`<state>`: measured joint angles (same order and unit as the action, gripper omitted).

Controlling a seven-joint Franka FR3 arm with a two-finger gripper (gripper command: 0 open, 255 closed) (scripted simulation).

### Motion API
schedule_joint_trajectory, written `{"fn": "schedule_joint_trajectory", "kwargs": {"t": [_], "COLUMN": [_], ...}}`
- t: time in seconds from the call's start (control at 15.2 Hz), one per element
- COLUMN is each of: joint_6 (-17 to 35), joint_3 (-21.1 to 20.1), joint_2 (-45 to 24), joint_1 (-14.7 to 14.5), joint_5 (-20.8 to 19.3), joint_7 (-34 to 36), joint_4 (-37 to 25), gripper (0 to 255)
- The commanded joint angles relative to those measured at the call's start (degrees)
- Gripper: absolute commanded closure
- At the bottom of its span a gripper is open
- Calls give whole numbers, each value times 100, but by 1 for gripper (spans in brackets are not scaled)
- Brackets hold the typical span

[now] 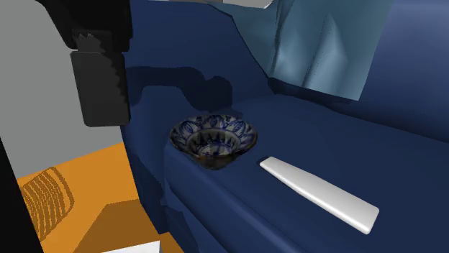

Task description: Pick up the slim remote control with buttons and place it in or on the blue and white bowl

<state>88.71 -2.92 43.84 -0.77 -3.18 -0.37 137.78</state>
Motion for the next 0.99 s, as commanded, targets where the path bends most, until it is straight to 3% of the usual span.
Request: {"fn": "schedule_joint_trajectory", "kwargs": {"t": [0.0,0.53,0.92], "joint_6": [0,1054,1871], "joint_3": [0,-1051,-1747], "joint_2": [0,-973,-2122], "joint_1": [0,201,450], "joint_5": [0,722,888], "joint_7": [0,2306,4008], "joint_4": [0,57,-335], "gripper": [0,0,0]}}
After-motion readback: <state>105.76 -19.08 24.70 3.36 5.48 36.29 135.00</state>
